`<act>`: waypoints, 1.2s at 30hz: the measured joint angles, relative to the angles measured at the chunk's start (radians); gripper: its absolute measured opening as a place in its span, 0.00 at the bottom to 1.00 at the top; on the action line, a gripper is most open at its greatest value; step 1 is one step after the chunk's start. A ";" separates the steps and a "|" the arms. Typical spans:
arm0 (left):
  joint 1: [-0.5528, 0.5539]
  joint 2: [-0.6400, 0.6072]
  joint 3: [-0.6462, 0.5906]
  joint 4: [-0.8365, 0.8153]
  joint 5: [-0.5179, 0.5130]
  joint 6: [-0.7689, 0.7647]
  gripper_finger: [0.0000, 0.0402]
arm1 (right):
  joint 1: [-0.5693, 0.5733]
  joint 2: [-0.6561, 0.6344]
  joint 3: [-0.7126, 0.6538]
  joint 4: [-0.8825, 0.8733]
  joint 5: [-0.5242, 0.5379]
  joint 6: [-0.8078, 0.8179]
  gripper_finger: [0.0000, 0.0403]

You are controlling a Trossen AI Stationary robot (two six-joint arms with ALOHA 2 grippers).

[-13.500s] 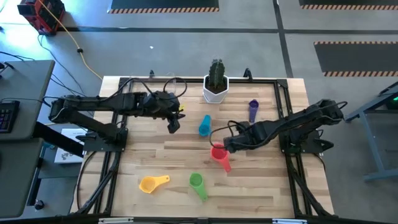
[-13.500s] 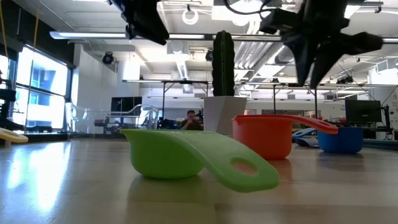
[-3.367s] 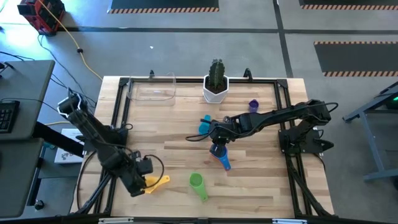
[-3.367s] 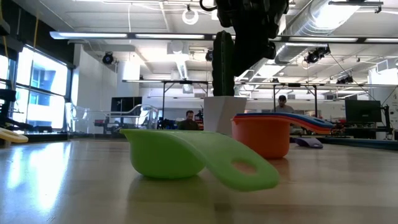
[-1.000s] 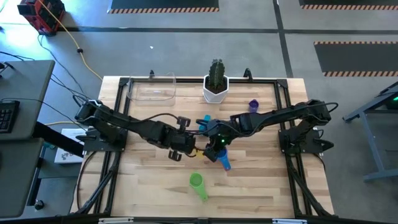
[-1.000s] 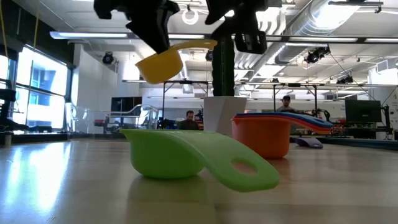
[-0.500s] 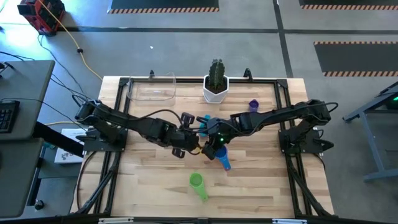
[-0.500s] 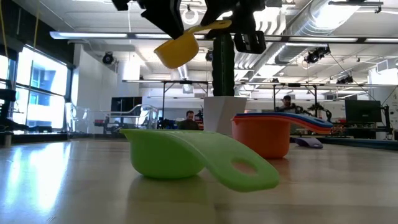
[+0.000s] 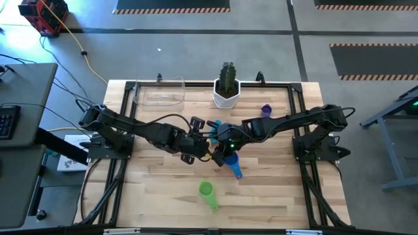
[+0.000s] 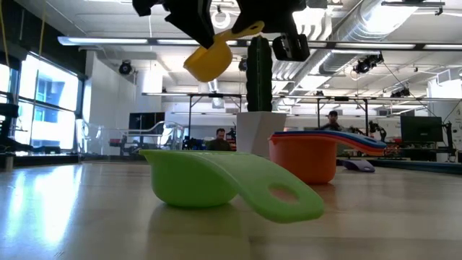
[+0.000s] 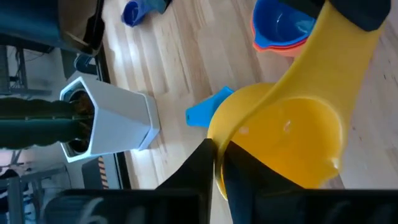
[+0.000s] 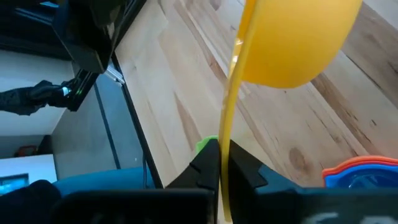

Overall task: Nest measuring cups in basket
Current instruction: Stack the yellow measuring cup on the blue measuring cup

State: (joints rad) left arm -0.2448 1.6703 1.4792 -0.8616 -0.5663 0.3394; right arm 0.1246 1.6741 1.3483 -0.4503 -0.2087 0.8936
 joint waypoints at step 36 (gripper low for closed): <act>0.066 -0.017 0.000 -0.002 0.058 -0.095 0.37 | 0.062 -0.072 -0.002 -0.414 0.198 0.169 0.00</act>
State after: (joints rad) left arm -0.1787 1.6536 1.4793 -0.8640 -0.5083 0.2440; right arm 0.1867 1.6019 1.3460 -0.8639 -0.0104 1.0628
